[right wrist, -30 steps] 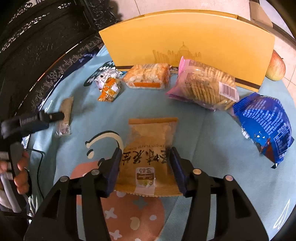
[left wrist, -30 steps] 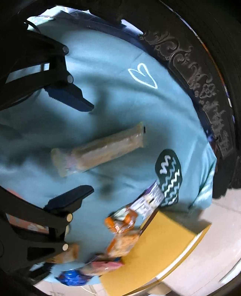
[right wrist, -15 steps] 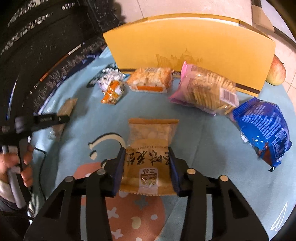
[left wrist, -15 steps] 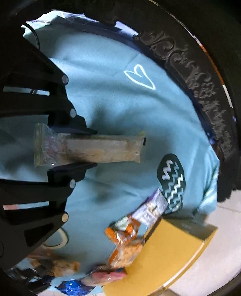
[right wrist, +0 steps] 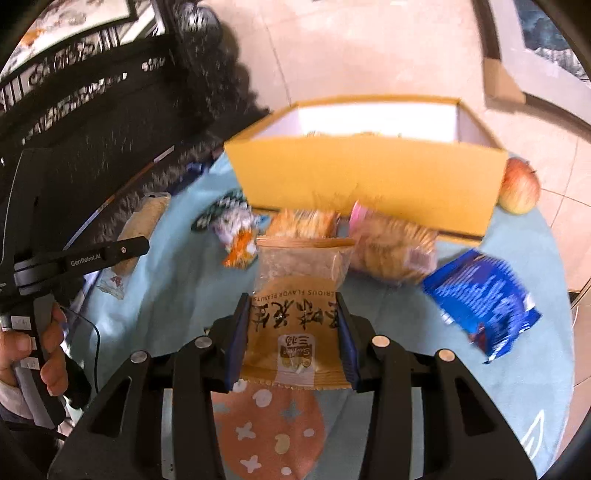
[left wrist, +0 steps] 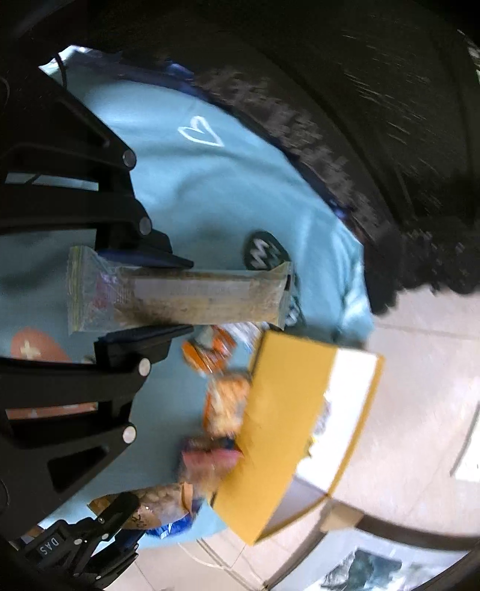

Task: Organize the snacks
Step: 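Carry both bread packets into the yellow box and open both tools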

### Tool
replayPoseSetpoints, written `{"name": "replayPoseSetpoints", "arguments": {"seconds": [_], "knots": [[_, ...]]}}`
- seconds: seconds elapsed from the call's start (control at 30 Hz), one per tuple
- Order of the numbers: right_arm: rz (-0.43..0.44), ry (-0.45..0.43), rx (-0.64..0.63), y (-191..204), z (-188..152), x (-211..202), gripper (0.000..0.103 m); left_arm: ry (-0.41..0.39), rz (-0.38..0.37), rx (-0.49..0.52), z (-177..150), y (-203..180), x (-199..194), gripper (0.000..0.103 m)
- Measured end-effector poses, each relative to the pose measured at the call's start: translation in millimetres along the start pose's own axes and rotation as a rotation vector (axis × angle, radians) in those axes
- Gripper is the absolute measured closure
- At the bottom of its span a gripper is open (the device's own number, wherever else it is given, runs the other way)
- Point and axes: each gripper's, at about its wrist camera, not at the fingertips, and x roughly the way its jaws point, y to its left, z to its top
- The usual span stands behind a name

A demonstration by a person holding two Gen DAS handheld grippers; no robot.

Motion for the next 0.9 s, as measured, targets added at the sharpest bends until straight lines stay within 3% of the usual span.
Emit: {"name": "replayPoseSetpoints", "arguments": {"seconds": [0.33,0.53,0.73,0.8,0.83,0.87,0.9], "knots": [[-0.083,-0.147,0.006,-28,51,-42,0.059,-0.070,-0.128,0.117,50,-68,-16,0.075],[-0.136,-0.178,0.025,-49,83,-27,0.059,-0.068,-0.158,0.152,88,-99,3,0.075],[-0.182,-0.228,0.051,-72,121,1,0.059,-0.059,-0.138,0.188,123,-125,44,0.074],[-0.182,-0.233,0.075,-82,136,18,0.057,-0.080,-0.135,0.216,138,-137,58,0.051],[-0.191,-0.232,0.085,-88,142,28,0.052,-0.101,-0.115,0.219,142,-140,61,0.018],[-0.212,-0.232,0.081,-91,146,35,0.045,-0.130,-0.090,0.216,147,-142,63,0.005],[-0.238,-0.236,0.073,-90,146,38,0.030,-0.158,-0.078,0.202,149,-142,63,0.004]]}}
